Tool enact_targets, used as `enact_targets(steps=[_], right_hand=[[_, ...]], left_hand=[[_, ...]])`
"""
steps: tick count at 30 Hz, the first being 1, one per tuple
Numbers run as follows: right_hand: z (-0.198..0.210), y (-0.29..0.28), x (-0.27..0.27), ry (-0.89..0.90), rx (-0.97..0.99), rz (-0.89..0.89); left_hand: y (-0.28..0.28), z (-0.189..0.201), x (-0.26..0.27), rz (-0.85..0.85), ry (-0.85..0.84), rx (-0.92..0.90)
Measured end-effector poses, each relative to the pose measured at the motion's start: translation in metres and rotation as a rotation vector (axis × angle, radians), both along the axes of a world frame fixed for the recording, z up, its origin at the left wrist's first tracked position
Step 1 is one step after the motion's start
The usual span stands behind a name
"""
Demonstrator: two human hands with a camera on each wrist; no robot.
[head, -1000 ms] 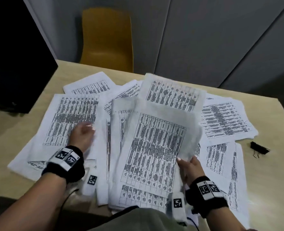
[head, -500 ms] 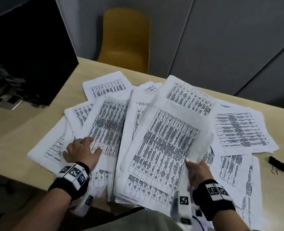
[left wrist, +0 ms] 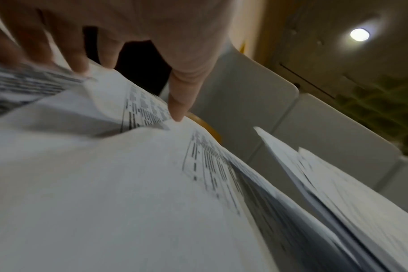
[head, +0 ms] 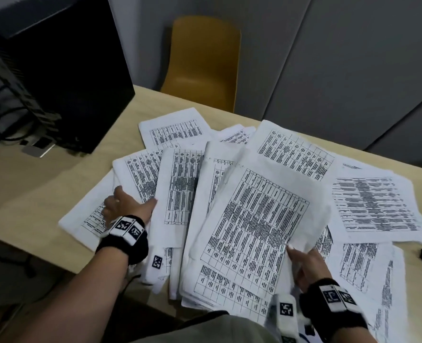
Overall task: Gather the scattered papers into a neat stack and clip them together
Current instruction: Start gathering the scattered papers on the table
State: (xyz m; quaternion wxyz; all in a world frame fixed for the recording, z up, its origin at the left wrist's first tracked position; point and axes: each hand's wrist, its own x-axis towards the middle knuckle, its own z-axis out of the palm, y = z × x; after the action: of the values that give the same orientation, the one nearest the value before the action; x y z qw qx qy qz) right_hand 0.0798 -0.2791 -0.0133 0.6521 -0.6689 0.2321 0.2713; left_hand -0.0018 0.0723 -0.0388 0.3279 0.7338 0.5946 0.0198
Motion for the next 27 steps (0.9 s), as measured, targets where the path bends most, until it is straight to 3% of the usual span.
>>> enact_targets(steps=[5, 10, 16, 22, 27], right_hand=[[-0.009, -0.004, 0.001, 0.02, 0.008, -0.013], [-0.005, 0.0, 0.003, -0.026, 0.002, -0.013], [-0.018, -0.006, 0.007, -0.024, 0.018, 0.017], [-0.034, -0.01, 0.01, -0.025, 0.034, 0.007], [-0.035, -0.012, 0.012, -0.037, 0.05, 0.008]], left_hand=[[-0.001, -0.002, 0.004, 0.047, 0.039, -0.029], [0.012, -0.001, 0.009, 0.119, -0.139, -0.145], [0.009, -0.001, 0.008, 0.049, -0.236, -0.283], [-0.021, -0.013, 0.007, -0.037, -0.366, -0.275], [-0.032, -0.017, 0.002, -0.025, -0.48, -0.513]])
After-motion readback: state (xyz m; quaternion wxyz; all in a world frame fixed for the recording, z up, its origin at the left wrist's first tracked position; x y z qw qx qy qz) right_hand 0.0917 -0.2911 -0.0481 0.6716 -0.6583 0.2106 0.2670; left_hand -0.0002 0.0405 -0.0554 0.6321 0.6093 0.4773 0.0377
